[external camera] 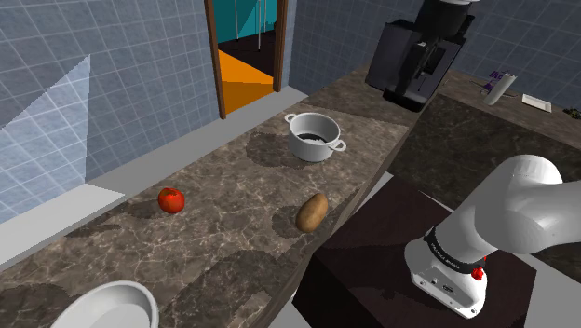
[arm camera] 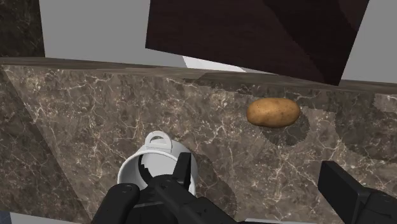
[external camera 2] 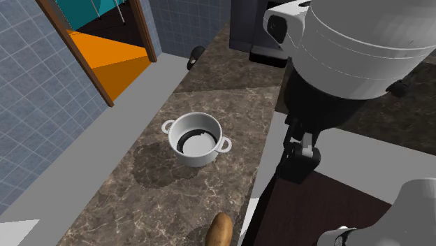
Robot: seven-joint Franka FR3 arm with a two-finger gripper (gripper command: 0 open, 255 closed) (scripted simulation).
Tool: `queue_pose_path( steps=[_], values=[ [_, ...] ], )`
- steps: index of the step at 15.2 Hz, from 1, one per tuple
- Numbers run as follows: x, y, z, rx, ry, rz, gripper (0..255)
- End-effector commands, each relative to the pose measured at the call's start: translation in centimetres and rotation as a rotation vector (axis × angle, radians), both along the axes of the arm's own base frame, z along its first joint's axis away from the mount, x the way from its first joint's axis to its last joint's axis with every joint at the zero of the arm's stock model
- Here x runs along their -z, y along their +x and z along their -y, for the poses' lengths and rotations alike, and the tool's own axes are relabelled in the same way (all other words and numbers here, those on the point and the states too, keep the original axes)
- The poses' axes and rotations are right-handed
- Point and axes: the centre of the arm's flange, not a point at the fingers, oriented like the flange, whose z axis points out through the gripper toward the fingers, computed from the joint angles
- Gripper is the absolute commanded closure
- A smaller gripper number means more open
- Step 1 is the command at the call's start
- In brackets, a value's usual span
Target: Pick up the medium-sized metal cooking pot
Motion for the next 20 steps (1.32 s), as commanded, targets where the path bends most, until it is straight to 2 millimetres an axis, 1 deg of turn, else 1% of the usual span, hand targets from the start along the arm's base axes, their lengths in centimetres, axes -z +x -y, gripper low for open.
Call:
queue_pose_path(
  steps=[1,20],
  values=[
    [0.0,0.0,0.0,0.0,0.0,0.0,0],
    [19.4,15.7,2.4,0.013,-0.002,0.004,0]
  ],
)
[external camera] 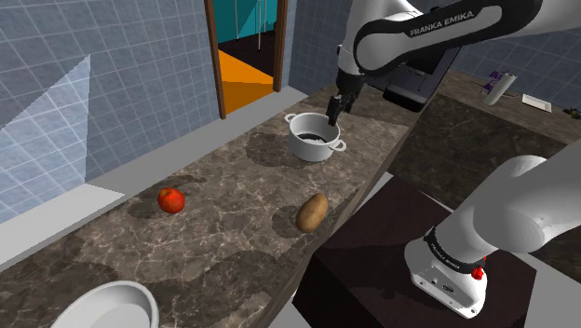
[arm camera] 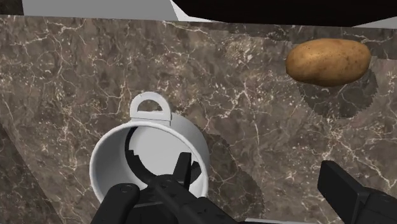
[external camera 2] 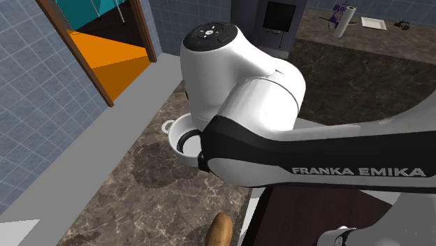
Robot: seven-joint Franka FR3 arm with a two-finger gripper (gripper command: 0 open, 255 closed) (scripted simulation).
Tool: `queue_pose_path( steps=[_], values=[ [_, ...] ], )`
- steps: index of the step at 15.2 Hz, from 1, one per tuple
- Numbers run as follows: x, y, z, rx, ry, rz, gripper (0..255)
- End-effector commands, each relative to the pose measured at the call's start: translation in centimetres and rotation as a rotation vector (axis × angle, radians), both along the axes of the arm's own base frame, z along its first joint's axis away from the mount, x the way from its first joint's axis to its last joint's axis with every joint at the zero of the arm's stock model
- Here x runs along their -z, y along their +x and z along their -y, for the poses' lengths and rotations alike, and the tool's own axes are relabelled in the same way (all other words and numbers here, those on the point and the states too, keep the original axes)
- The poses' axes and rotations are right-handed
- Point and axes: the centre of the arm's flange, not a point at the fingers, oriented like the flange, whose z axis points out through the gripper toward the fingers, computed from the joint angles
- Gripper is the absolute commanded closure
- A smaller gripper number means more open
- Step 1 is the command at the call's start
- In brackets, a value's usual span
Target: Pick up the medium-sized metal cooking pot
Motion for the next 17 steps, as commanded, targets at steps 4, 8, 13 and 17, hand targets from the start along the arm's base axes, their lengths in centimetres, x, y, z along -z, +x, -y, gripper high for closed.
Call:
queue_pose_path(
  steps=[4,8,13,17],
  values=[
    [4.8,4.1,0.7,0.003,-0.001,0.003,0],
    [8.9,7.4,1.3,0.006,-0.002,0.004,0],
    [14.0,11.6,2.0,0.009,-0.002,0.005,0],
    [18.0,14.9,2.6,0.012,-0.003,0.006,0]
  ],
)
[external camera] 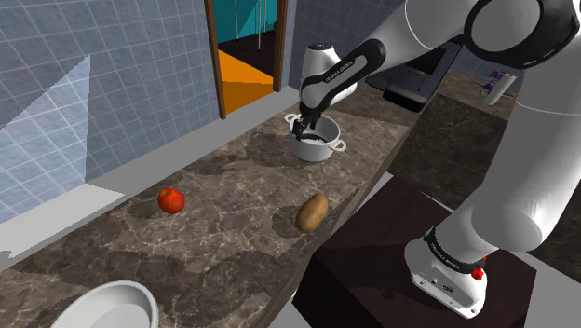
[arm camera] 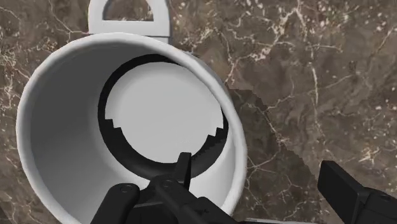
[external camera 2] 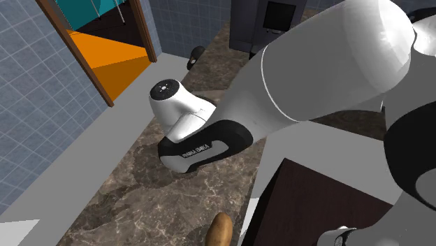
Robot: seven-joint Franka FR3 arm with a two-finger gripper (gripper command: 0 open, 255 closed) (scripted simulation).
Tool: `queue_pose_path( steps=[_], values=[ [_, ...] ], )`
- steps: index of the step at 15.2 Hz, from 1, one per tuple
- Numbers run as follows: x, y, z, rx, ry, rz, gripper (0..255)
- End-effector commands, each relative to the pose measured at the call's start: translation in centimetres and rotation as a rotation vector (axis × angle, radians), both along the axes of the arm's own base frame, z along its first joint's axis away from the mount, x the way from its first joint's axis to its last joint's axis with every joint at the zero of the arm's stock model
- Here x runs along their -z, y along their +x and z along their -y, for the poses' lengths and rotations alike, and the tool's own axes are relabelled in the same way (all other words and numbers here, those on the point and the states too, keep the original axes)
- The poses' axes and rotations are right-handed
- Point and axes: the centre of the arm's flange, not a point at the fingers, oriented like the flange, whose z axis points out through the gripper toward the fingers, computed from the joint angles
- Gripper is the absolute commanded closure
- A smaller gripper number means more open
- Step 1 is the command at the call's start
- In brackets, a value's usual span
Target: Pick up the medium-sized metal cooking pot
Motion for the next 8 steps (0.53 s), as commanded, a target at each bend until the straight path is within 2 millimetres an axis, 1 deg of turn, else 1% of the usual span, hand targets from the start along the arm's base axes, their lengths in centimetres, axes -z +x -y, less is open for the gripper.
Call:
queue_pose_path(
  steps=[1,2,8],
  values=[
    [2.2,2.0,0.3,0.001,0.0,0.001,0],
    [3.2,2.8,0.4,0.002,-0.001,0.001,0],
    [6.4,2.8,0.4,0.002,-0.001,0.001,0]
  ],
)
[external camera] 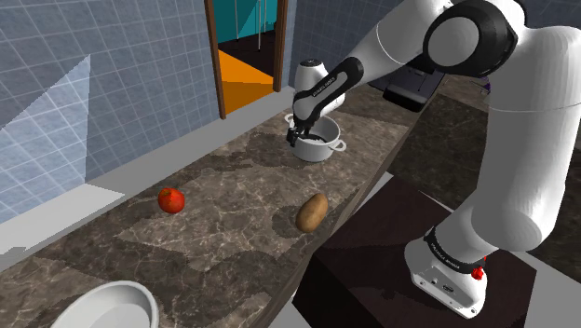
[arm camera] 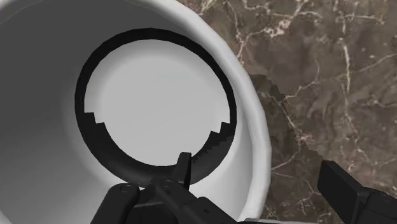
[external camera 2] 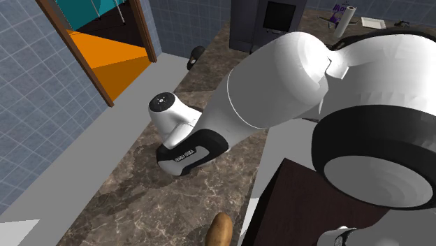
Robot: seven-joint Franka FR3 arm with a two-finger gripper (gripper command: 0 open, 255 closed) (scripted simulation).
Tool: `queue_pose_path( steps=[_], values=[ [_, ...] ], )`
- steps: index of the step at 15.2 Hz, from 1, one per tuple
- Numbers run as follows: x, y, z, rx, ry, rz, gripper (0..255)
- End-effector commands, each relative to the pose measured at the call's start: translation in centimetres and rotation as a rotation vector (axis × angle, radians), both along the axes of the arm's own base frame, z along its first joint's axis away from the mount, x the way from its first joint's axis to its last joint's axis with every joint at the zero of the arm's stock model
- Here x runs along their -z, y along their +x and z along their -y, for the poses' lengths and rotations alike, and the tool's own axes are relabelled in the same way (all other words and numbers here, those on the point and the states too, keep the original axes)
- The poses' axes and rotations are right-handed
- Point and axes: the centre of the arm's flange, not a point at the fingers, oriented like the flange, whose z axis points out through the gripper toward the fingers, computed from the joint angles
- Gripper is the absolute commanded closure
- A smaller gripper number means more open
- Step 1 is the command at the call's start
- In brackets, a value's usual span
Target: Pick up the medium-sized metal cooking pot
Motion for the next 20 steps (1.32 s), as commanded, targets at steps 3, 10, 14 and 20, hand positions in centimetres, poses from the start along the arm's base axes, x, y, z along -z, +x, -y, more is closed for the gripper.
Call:
queue_pose_path(
  steps=[3,10,14,20],
  values=[
    [1.5,0.1,0.0,0.0,0.0,0.0,0],
    [1.5,0.0,0.1,0.0,0.0,0.0,255],
    [1.5,0.1,0.0,0.0,0.0,0.0,255],
    [-1.7,0.1,0.0,0.0,0.0,0.0,255]
  ],
)
